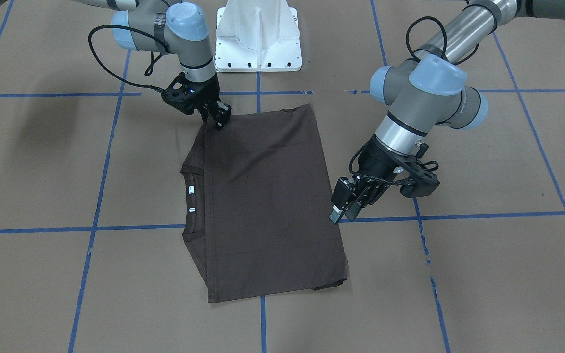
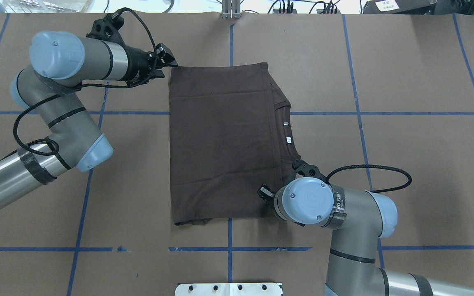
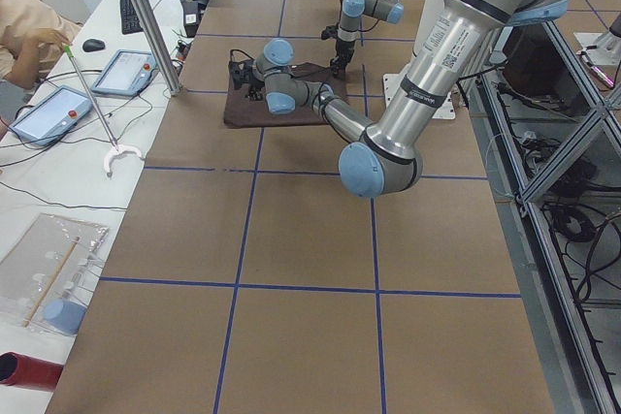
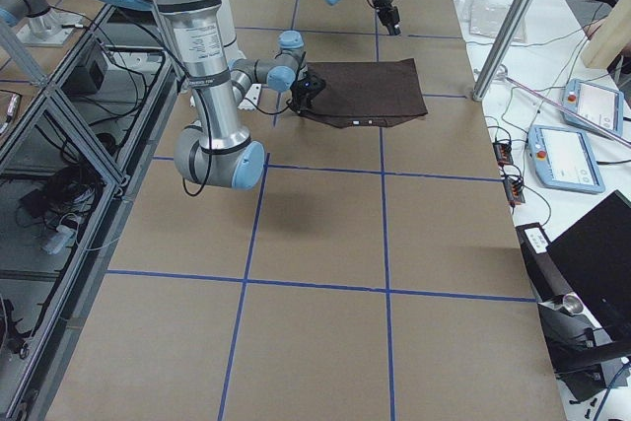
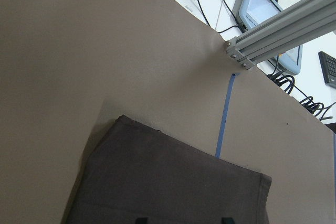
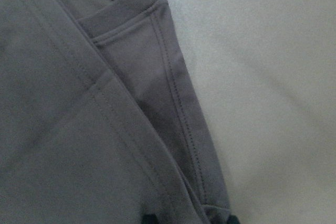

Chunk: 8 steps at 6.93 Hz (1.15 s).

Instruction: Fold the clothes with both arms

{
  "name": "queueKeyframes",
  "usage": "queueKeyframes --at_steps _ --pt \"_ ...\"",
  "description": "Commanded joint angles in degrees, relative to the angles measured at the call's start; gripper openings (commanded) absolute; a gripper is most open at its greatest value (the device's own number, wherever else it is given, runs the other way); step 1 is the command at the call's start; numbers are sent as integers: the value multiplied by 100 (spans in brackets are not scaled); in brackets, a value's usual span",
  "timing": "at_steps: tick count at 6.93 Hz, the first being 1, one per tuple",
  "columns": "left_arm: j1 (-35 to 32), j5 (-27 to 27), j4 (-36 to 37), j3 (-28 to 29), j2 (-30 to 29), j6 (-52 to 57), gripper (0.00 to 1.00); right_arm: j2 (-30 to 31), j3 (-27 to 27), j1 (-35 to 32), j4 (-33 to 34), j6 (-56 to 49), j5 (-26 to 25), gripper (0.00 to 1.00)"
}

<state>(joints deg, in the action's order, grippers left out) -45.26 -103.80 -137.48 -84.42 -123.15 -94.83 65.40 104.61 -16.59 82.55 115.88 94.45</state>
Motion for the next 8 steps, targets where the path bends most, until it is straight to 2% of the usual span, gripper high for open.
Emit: queueKeyframes --at_steps 1,4,6,7,8 --pt "0 0 1 -5 1 0 56 17 51 32 7 -13 -23 0" --pt "9 0 1 -13 -7 0 56 17 121 24 15 -4 -15 0" --pt "192 9 -7 -31 -7 -742 56 43 357 24 59 5 -6 0" --pt "454 70 10 -353 80 -1313 57 96 576 33 77 5 20 0" --pt "779 201 19 -1044 594 -1692 58 253 813 59 77 5 29 0"
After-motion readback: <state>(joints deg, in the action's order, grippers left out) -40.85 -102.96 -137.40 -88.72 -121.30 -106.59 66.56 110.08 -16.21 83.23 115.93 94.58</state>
